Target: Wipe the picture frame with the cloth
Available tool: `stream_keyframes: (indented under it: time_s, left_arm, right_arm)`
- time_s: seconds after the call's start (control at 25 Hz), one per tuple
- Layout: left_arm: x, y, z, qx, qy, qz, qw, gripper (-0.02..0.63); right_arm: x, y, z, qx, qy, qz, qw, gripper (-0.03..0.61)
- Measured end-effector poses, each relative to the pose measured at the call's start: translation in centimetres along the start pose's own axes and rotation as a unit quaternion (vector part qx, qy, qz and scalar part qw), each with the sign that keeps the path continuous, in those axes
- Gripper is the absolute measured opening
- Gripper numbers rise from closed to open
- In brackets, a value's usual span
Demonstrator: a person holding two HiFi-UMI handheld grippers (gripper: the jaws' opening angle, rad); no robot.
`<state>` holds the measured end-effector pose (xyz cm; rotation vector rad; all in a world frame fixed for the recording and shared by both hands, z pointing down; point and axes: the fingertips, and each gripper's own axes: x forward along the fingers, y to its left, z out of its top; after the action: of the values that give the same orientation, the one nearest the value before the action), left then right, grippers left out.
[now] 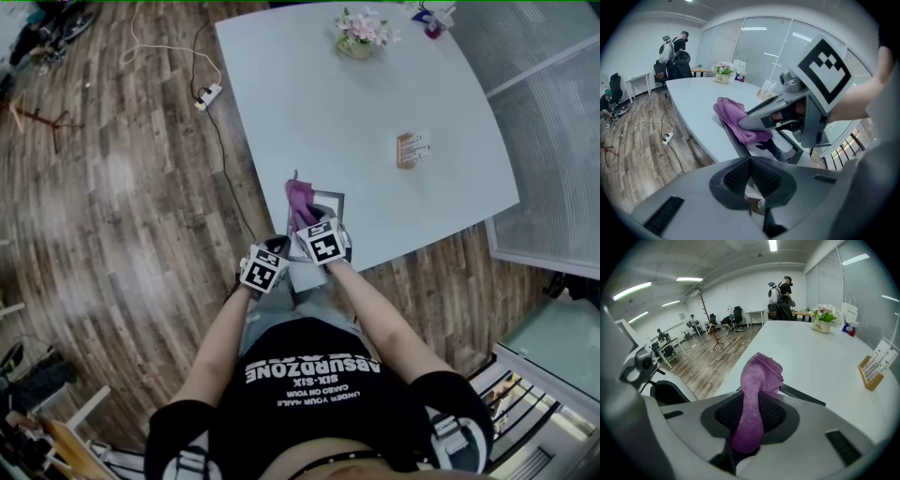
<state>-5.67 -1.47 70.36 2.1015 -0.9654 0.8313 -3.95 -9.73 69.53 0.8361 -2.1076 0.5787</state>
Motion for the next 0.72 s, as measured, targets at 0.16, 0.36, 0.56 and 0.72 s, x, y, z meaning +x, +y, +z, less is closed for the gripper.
stream_keyframes:
  time_s: [0.16,0.36,0.56,0.72]
  left_arm:
    - [0.1,-0.1,-0.1,0.0,-0.002,0.004,1.0,0.015]
    - [0.1,-0.1,-0.2,-0.002,-0.004,0.015,0.9999,0.015]
    - [0.2,-0.1,-0.1,-0.002,-0.004,0.021,0.9998,0.015]
    - [0.1,-0.1,-0.2,-0.003,-0.005,0.027,0.9996,0.015]
  right_arm:
    - [-0.4,0.9,-0.9,-0.004,0.002,0.009,1.0,0.11]
    - [-0.6,1.2,-1.3,-0.012,0.008,0.016,1.0,0.11]
    - [-0.6,0.8,-1.4,-0.023,0.017,0.027,0.999,0.11]
    - [-1.0,0.3,-1.7,-0.025,0.021,0.025,0.999,0.11]
